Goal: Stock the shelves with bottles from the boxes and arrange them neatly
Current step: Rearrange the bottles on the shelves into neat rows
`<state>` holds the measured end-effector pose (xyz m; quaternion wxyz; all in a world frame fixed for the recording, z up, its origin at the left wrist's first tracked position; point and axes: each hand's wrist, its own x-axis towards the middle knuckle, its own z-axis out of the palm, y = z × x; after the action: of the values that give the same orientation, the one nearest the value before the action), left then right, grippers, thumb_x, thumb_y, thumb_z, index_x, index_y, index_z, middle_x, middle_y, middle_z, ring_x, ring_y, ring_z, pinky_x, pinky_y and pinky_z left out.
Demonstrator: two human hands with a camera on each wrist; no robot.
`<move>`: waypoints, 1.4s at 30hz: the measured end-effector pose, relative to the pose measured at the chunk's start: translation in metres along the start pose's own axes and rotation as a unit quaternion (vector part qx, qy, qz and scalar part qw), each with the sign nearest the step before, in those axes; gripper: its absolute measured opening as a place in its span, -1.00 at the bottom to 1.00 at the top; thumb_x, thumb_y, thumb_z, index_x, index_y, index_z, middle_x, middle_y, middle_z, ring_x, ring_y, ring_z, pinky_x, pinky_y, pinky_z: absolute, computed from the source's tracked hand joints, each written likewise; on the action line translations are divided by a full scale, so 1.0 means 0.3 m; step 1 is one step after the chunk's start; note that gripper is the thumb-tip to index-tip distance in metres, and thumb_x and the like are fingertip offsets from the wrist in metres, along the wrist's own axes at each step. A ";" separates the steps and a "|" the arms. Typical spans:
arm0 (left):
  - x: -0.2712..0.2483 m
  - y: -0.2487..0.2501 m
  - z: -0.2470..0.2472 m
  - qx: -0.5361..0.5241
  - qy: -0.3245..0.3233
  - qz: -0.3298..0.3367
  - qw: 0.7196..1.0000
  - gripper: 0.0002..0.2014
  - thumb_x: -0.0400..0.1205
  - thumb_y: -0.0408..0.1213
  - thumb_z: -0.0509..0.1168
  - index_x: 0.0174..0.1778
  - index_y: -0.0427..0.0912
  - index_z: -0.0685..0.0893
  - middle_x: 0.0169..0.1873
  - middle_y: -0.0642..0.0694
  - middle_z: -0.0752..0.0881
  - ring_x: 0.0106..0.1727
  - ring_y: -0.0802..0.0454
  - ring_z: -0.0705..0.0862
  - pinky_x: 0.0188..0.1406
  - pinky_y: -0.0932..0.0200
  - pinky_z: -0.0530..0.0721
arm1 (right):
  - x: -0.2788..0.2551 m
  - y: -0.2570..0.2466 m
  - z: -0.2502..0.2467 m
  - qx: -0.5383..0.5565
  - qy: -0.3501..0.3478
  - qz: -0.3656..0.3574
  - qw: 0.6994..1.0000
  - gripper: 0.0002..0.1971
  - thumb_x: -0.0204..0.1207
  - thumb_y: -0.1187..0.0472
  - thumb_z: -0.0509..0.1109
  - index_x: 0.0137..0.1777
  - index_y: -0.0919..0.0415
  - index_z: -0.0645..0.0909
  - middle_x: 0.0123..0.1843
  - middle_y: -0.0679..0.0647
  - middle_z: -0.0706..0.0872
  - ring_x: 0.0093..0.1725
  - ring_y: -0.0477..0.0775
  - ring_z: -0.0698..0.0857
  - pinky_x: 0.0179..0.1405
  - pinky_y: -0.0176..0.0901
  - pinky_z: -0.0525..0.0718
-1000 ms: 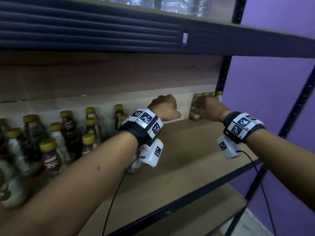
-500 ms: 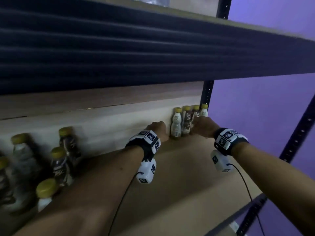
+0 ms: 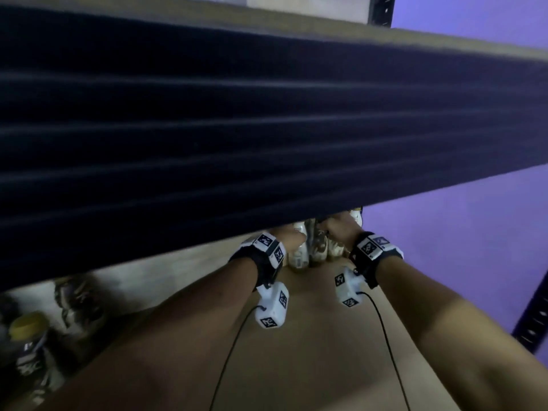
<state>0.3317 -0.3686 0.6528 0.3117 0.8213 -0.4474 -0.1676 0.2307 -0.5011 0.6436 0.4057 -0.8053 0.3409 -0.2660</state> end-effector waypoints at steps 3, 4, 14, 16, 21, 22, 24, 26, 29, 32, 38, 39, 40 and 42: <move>0.033 0.002 0.023 -0.047 0.016 0.020 0.999 -0.52 0.73 -0.27 0.21 0.59 -0.21 0.33 0.56 -0.21 0.39 0.56 -0.15 0.36 0.46 0.12 0.33 | 0.010 0.017 0.017 -0.087 -0.006 -0.027 0.996 -0.74 0.53 0.30 0.43 0.20 0.31 0.59 0.11 0.12 0.68 0.10 0.10 0.65 0.05 -0.18 0.61; 0.034 -0.001 0.027 -0.062 0.015 0.021 0.998 -0.56 0.73 -0.29 0.20 0.55 -0.23 0.38 0.53 -0.23 0.43 0.53 -0.16 0.40 0.47 0.09 0.37 | -0.003 0.014 0.029 -0.136 -0.005 -0.031 0.990 -0.73 0.53 0.24 0.44 0.20 0.29 0.61 0.14 0.16 0.69 0.16 0.17 0.65 0.10 -0.05 0.63; 0.025 -0.152 0.075 -0.203 0.148 0.024 0.968 -0.72 0.57 -0.32 0.41 0.21 -0.19 0.69 0.14 -0.17 0.77 0.18 -0.16 0.71 0.26 -0.14 0.65 | -0.128 0.021 0.131 -0.242 0.012 -0.127 0.962 -0.80 0.59 0.32 0.29 0.18 0.33 0.52 0.08 0.32 0.72 0.07 0.33 0.67 -0.05 0.03 0.60; -0.002 -0.179 0.069 -0.208 0.177 0.031 0.961 -0.81 0.55 -0.28 0.43 0.08 -0.17 0.76 0.02 -0.13 0.81 0.09 -0.13 0.75 0.18 -0.13 0.69 | -0.154 0.004 0.146 -0.229 0.018 -0.141 0.963 -0.81 0.56 0.34 0.31 0.16 0.31 0.56 0.02 0.30 0.74 0.03 0.32 0.69 -0.05 0.03 0.63; -0.111 -0.248 0.043 -0.235 0.273 -0.002 0.933 -0.82 0.55 -0.11 0.45 0.02 -0.05 0.80 -0.03 -0.08 0.82 0.04 -0.13 0.75 0.12 -0.05 0.71 | -0.196 -0.067 0.210 -0.170 -0.005 -0.148 0.974 -0.91 0.61 0.19 0.36 -0.10 0.19 0.57 -0.12 0.12 0.69 -0.08 0.17 0.64 -0.18 -0.16 0.45; -0.137 -0.266 0.026 -0.239 0.282 -0.009 0.929 -0.80 0.55 -0.10 0.45 0.04 -0.04 0.80 -0.03 -0.08 0.83 0.04 -0.13 0.75 0.13 -0.04 0.71 | -0.203 -0.086 0.227 -0.159 -0.019 -0.151 0.975 -0.87 0.62 0.18 0.36 -0.12 0.22 0.59 -0.13 0.12 0.69 -0.10 0.15 0.63 -0.19 -0.18 0.43; -0.188 -0.309 -0.021 -0.240 0.302 -0.027 0.922 -0.80 0.54 -0.07 0.45 0.03 -0.02 0.81 -0.06 -0.08 0.83 0.03 -0.15 0.75 0.12 -0.02 0.71 | -0.220 -0.128 0.266 -0.149 -0.047 -0.161 0.974 -0.82 0.62 0.18 0.36 -0.12 0.30 0.64 -0.18 0.15 0.70 -0.16 0.16 0.64 -0.28 -0.19 0.44; -0.238 -0.355 -0.078 -0.233 0.331 -0.058 0.913 -0.79 0.52 -0.02 0.46 -0.01 -0.01 0.82 -0.09 -0.10 0.83 0.01 -0.17 0.75 0.09 -0.01 0.71 | -0.237 -0.171 0.317 -0.145 -0.075 -0.169 0.972 -0.83 0.61 0.19 0.38 -0.11 0.30 0.67 -0.19 0.14 0.71 -0.17 0.14 0.66 -0.29 -0.20 0.49; -0.313 -0.423 -0.164 -0.231 0.373 -0.100 0.893 -0.73 0.45 0.04 0.50 -0.01 0.02 0.83 -0.09 -0.07 0.84 -0.02 -0.14 0.75 0.07 0.07 0.71 | -0.255 -0.231 0.396 -0.146 -0.100 -0.176 0.968 -0.86 0.60 0.19 0.40 -0.16 0.22 0.66 -0.19 0.11 0.71 -0.13 0.13 0.68 -0.18 -0.18 0.51; -0.366 -0.489 -0.231 -0.252 0.409 -0.127 0.868 -0.68 0.39 0.06 0.56 -0.01 0.02 0.84 -0.14 0.00 0.83 -0.17 0.01 0.70 -0.03 0.26 0.62 | -0.267 -0.286 0.462 -0.146 -0.109 -0.177 0.967 -0.85 0.60 0.18 0.40 -0.18 0.20 0.61 -0.19 0.12 0.70 -0.11 0.16 0.69 -0.17 -0.18 0.50; -0.435 -0.626 -0.295 -0.278 0.410 -0.127 0.859 -0.76 0.48 -0.09 0.51 -0.05 -0.15 0.81 -0.14 -0.11 0.83 -0.01 -0.13 0.79 -0.06 0.24 0.61 | -0.258 -0.365 0.556 -0.115 -0.107 -0.165 0.974 -0.78 0.57 0.09 0.44 -0.11 0.28 0.68 -0.10 0.22 0.79 -0.07 0.23 0.78 0.02 0.03 0.75; -0.444 -0.644 -0.304 -0.277 0.409 -0.127 0.860 -0.75 0.50 -0.07 0.50 -0.04 -0.16 0.81 -0.11 -0.11 0.83 0.02 -0.14 0.78 -0.07 0.23 0.60 | -0.257 -0.375 0.569 -0.108 -0.109 -0.163 0.975 -0.78 0.56 0.08 0.45 -0.12 0.27 0.68 -0.12 0.21 0.80 -0.08 0.23 0.79 0.03 0.05 0.76; -0.451 -0.656 -0.312 -0.277 0.407 -0.128 0.861 -0.74 0.51 -0.07 0.49 -0.03 -0.17 0.80 -0.09 -0.13 0.83 0.03 -0.16 0.78 -0.06 0.22 0.59 | -0.255 -0.384 0.582 -0.099 -0.112 -0.161 0.976 -0.78 0.55 0.09 0.47 -0.14 0.27 0.68 -0.13 0.22 0.80 -0.10 0.23 0.80 0.03 0.08 0.78; -0.462 -0.667 -0.331 -0.279 0.409 -0.131 0.859 -0.73 0.52 -0.08 0.48 -0.01 -0.19 0.80 -0.07 -0.15 0.83 0.05 -0.17 0.78 -0.07 0.21 0.59 | -0.252 -0.401 0.606 -0.089 -0.122 -0.158 0.976 -0.77 0.53 0.09 0.48 -0.16 0.29 0.69 -0.15 0.23 0.80 -0.14 0.22 0.81 0.01 0.13 0.80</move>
<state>0.4376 -0.1352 0.5941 0.6577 0.7458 -0.1020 0.0266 0.3515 -0.3046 0.6362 0.3239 -0.9083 0.1792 -0.1951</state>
